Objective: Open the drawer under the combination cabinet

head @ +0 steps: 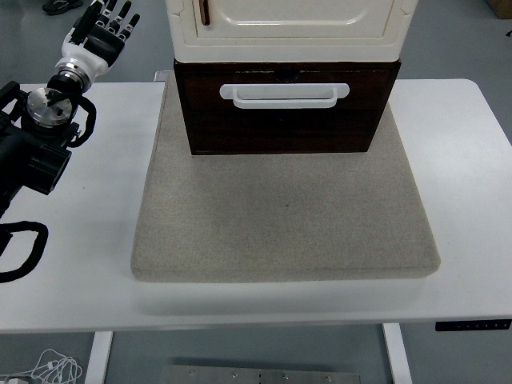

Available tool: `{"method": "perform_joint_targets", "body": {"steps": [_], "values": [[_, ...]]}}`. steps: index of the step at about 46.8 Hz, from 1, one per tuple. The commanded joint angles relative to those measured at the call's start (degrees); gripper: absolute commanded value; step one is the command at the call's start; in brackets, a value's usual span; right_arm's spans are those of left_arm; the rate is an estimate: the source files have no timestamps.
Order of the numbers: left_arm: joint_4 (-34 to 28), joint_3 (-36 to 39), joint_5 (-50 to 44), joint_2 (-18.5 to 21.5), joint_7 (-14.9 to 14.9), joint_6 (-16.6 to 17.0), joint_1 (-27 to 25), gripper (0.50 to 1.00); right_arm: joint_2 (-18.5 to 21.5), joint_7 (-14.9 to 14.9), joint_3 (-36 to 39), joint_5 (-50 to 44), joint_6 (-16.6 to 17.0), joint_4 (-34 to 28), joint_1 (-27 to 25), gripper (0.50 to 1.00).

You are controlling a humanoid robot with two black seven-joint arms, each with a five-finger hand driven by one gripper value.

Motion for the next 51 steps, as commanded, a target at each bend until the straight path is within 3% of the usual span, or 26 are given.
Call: {"method": "perform_joint_targets", "body": {"steps": [1, 23, 34, 51], "values": [[0.0, 0.0, -0.1, -0.5, 0.0, 0.0, 0.1, 1.0, 0.0, 0.0, 0.0, 0.0, 0.0, 0.0, 0.0, 0.926], [0.4, -0.1, -0.7, -0.3, 0.1, 0.3, -0.2, 1.0, 0.0, 0.0, 0.0, 0.0, 0.0, 0.0, 0.0, 0.926], [0.1, 0.3, 0.0, 0.4, 0.4, -2.4, -0.2, 1.0, 0.0, 0.0, 0.0, 0.0, 0.0, 0.0, 0.0, 0.926], [0.1, 1.1, 1.4, 1.5, 0.3, -1.7, -1.0, 1.0, 0.0, 0.0, 0.0, 0.0, 0.0, 0.0, 0.0, 0.926]]}}
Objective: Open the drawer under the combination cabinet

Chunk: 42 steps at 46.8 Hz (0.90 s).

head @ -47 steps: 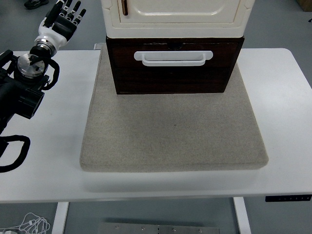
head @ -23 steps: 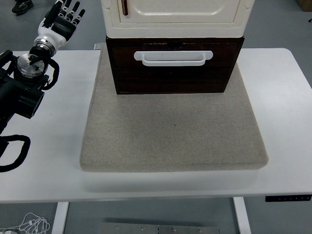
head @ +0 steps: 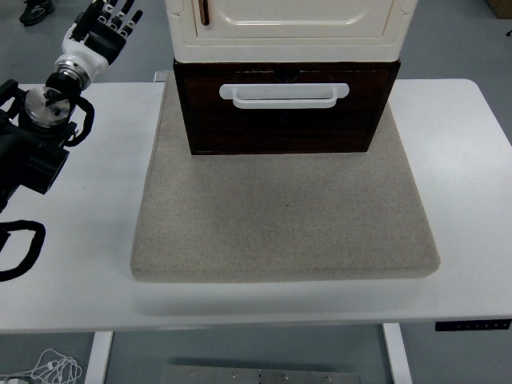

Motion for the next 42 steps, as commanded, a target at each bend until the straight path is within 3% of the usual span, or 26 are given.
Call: {"method": "perform_joint_targets", "body": {"steps": [1, 9, 23, 30, 37, 42], "values": [[0.3, 0.1, 0.1, 0.8, -0.1, 0.9, -1.0, 1.0, 0.0, 0.0, 0.0, 0.0, 0.0, 0.0, 0.0, 0.926], [0.0, 1.9, 2.3, 4.8, -0.2, 1.7, -3.7, 1.0, 0.0, 0.0, 0.0, 0.0, 0.0, 0.0, 0.0, 0.926], [-4.0, 3.3, 3.0, 16.0, -0.1, 1.8, -11.6, 1.0, 0.0, 0.0, 0.0, 0.0, 0.0, 0.0, 0.0, 0.926], [-6.2, 6.4, 8.8, 19.0, -0.1, 1.8, -15.7, 1.0, 0.0, 0.0, 0.0, 0.0, 0.0, 0.0, 0.0, 0.926], [-10.9, 7.0, 10.4, 23.2, 0.2, 1.9, -19.1, 1.0, 0.0, 0.0, 0.0, 0.0, 0.0, 0.0, 0.0, 0.926], [-17.9, 7.3, 10.5, 28.0, 0.7, 1.9, -21.0, 1.0, 0.0, 0.0, 0.0, 0.0, 0.0, 0.0, 0.0, 0.926]]}}
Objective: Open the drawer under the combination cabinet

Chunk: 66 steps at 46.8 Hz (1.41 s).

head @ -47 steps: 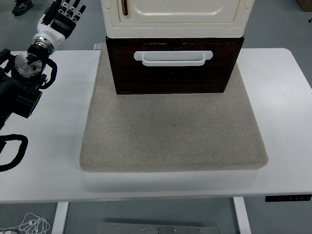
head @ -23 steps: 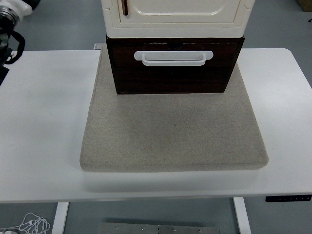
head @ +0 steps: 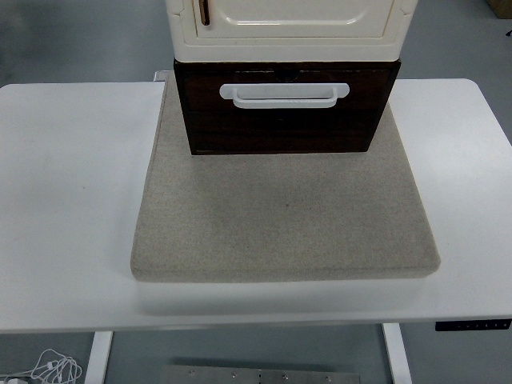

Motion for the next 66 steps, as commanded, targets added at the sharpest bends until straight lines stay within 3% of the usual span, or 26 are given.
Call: {"method": "perform_joint_targets", "body": {"steps": [1, 8, 14, 22, 35, 42, 49, 61, 66], "values": [[-6.1, 0.1, 0.0, 3.6, 0.1, 0.1, -1.4, 1.0, 0.0, 0.0, 0.0, 0.0, 0.0, 0.0, 0.0, 0.926], [-16.4, 0.5, 1.9, 8.3, 0.1, 2.3, -4.2, 1.0, 0.0, 0.0, 0.0, 0.0, 0.0, 0.0, 0.0, 0.926], [-23.3, 1.0, 4.4, 9.8, 1.2, 2.3, -7.1, 1.0, 0.0, 0.0, 0.0, 0.0, 0.0, 0.0, 0.0, 0.926], [-31.5, 1.7, 4.7, 9.9, 1.7, 0.8, -8.0, 1.0, 0.0, 0.0, 0.0, 0.0, 0.0, 0.0, 0.0, 0.926], [-46.0, 11.9, 8.5, 9.8, 2.8, 1.9, -14.6, 1.0, 0.0, 0.0, 0.0, 0.0, 0.0, 0.0, 0.0, 0.926], [-50.6, 15.3, 15.0, 9.1, 3.2, 2.0, -16.7, 1.0, 0.0, 0.0, 0.0, 0.0, 0.0, 0.0, 0.0, 0.926], [-54.5, 20.1, 19.0, 7.7, 6.1, 1.4, -18.0, 1.0, 0.0, 0.0, 0.0, 0.0, 0.0, 0.0, 0.0, 0.926], [-57.8, 35.5, 23.5, 5.9, 6.8, 0.9, -24.7, 1.0, 0.0, 0.0, 0.0, 0.0, 0.0, 0.0, 0.0, 0.926], [-57.8, 41.4, 25.6, 3.6, 11.2, 0.9, -26.5, 1.0, 0.0, 0.0, 0.0, 0.0, 0.0, 0.0, 0.0, 0.926]]}}
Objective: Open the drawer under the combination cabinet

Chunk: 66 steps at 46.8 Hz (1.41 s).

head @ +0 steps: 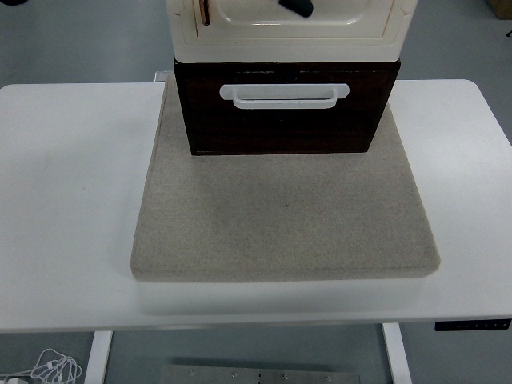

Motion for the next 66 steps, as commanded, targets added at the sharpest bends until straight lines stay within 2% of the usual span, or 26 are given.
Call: {"method": "perform_joint_targets", "body": {"steps": [1, 5, 14, 20, 26, 34, 52, 60, 66], "values": [[0.0, 4.1, 0.9, -1.6, 4.4, 0.0, -0.8, 1.0, 0.0, 0.0, 0.0, 0.0, 0.0, 0.0, 0.0, 0.926], [0.0, 6.0, 1.0, -2.7, 8.3, 0.0, -0.8, 1.0, 0.0, 0.0, 0.0, 0.0, 0.0, 0.0, 0.0, 0.926], [0.2, 8.5, 1.4, -3.4, 14.3, -0.3, -1.2, 1.0, 0.0, 0.0, 0.0, 0.0, 0.0, 0.0, 0.0, 0.926], [0.4, 10.2, 4.4, -4.4, 16.7, -3.1, -1.7, 1.0, 0.0, 0.0, 0.0, 0.0, 0.0, 0.0, 0.0, 0.926], [1.1, 10.7, 5.7, -5.3, 19.0, -3.9, -1.8, 1.0, 0.0, 0.0, 0.0, 0.0, 0.0, 0.0, 0.0, 0.926], [2.3, 10.9, 7.2, -7.0, 20.8, -3.9, -2.0, 1.0, 0.0, 0.0, 0.0, 0.0, 0.0, 0.0, 0.0, 0.926], [7.6, 11.1, 8.8, -13.4, 21.7, -3.0, -1.1, 1.0, 0.0, 0.0, 0.0, 0.0, 0.0, 0.0, 0.0, 0.926], [8.2, 11.1, 8.7, -15.2, 21.9, 0.7, 0.5, 1.0, 0.0, 0.0, 0.0, 0.0, 0.0, 0.0, 0.0, 0.926], [8.3, 11.1, 8.8, -16.7, 22.8, 2.0, 1.6, 1.0, 0.0, 0.0, 0.0, 0.0, 0.0, 0.0, 0.0, 0.926]]}}
